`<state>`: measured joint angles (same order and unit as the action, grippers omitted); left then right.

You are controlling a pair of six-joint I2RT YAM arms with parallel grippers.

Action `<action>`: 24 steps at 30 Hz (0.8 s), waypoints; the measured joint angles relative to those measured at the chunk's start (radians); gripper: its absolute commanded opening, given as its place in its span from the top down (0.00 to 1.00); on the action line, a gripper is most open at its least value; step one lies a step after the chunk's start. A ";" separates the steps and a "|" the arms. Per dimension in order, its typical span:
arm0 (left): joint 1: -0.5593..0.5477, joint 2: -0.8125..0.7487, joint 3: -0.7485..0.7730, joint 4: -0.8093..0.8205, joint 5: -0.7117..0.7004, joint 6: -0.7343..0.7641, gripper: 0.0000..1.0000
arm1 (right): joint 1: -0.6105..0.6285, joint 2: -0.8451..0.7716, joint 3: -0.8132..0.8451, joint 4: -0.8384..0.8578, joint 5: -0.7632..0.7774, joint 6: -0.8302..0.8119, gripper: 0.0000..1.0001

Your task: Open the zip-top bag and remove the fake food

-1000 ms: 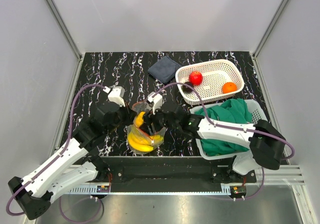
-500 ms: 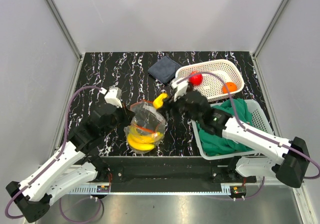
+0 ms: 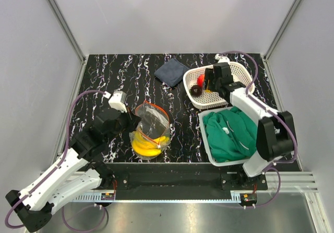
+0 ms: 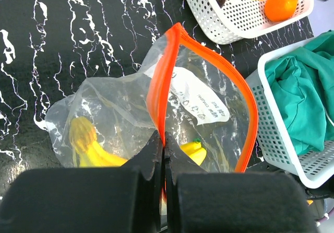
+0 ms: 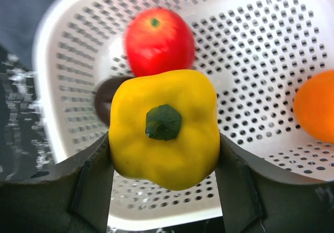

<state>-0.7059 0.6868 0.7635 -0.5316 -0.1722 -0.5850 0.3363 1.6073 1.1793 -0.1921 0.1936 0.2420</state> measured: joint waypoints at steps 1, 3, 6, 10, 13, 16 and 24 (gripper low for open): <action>0.000 0.000 0.000 -0.001 0.002 0.000 1.00 | -0.013 0.025 0.008 -0.010 0.000 0.003 0.40; 0.000 0.000 0.000 -0.002 0.005 0.000 1.00 | -0.032 0.069 0.014 -0.034 0.002 0.005 0.26; 0.000 0.003 0.001 -0.002 0.008 0.000 1.00 | -0.038 0.096 0.015 -0.074 0.005 0.005 0.02; 0.000 0.013 0.001 0.000 0.010 0.000 1.00 | -0.038 0.093 0.021 -0.099 0.007 0.001 0.00; 0.000 0.018 0.001 0.000 0.011 0.001 1.00 | -0.035 0.072 0.023 -0.121 0.000 0.005 0.00; 0.000 0.021 0.001 0.002 0.012 0.001 1.00 | -0.014 0.020 0.023 -0.152 -0.005 0.007 0.01; 0.000 0.028 0.011 0.003 0.040 0.001 1.00 | 0.348 -0.241 0.014 -0.169 -0.095 -0.018 0.41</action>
<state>-0.7059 0.7151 0.7742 -0.5282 -0.1322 -0.5842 0.6838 1.3666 1.1934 -0.3611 0.0982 0.2241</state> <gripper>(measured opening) 0.005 0.794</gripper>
